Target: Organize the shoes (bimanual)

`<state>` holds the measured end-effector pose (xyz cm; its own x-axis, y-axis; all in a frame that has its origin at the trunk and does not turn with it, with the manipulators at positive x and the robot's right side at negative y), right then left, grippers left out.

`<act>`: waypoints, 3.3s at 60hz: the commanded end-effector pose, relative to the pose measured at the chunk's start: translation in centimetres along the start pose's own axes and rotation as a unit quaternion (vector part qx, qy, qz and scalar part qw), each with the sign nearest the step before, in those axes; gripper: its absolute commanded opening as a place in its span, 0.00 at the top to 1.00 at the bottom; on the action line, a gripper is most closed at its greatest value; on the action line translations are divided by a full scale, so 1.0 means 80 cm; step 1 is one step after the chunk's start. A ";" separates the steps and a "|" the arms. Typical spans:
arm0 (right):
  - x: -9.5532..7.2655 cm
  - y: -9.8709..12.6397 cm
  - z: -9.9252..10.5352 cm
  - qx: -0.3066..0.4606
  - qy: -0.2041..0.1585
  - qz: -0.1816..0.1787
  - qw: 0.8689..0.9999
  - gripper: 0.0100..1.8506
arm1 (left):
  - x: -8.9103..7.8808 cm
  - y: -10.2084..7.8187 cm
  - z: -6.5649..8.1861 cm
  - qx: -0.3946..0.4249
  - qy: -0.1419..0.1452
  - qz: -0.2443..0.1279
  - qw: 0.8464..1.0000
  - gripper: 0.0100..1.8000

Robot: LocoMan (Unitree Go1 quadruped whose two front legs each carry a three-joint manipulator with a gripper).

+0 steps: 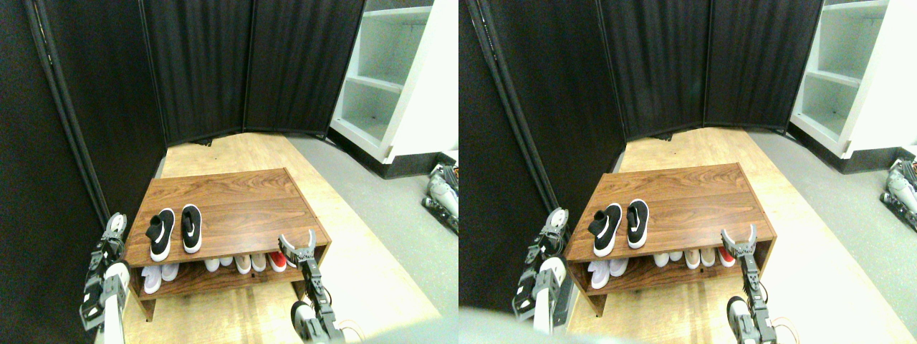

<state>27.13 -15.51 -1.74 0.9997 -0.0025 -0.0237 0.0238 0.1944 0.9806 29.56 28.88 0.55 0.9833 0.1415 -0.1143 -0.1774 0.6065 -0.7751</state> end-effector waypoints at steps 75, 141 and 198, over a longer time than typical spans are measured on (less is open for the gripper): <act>-0.004 0.003 0.012 0.015 -0.011 0.016 1.000 0.62 | 0.021 -0.008 -0.084 -0.048 0.021 0.036 0.998 1.00; -0.002 0.005 0.005 0.040 0.013 0.016 0.999 0.62 | -0.160 -0.027 -0.068 -0.115 0.029 0.001 0.993 1.00; -0.013 0.007 -0.001 0.053 0.019 0.015 0.998 0.62 | -0.163 -0.033 -0.084 -0.157 0.027 -0.005 0.987 1.00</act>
<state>25.95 -15.69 -2.43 0.9980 0.0244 -0.0591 0.0565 0.0964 0.9937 17.18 20.32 -0.81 0.9790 0.0887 -0.1834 -0.2021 0.3069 -0.9300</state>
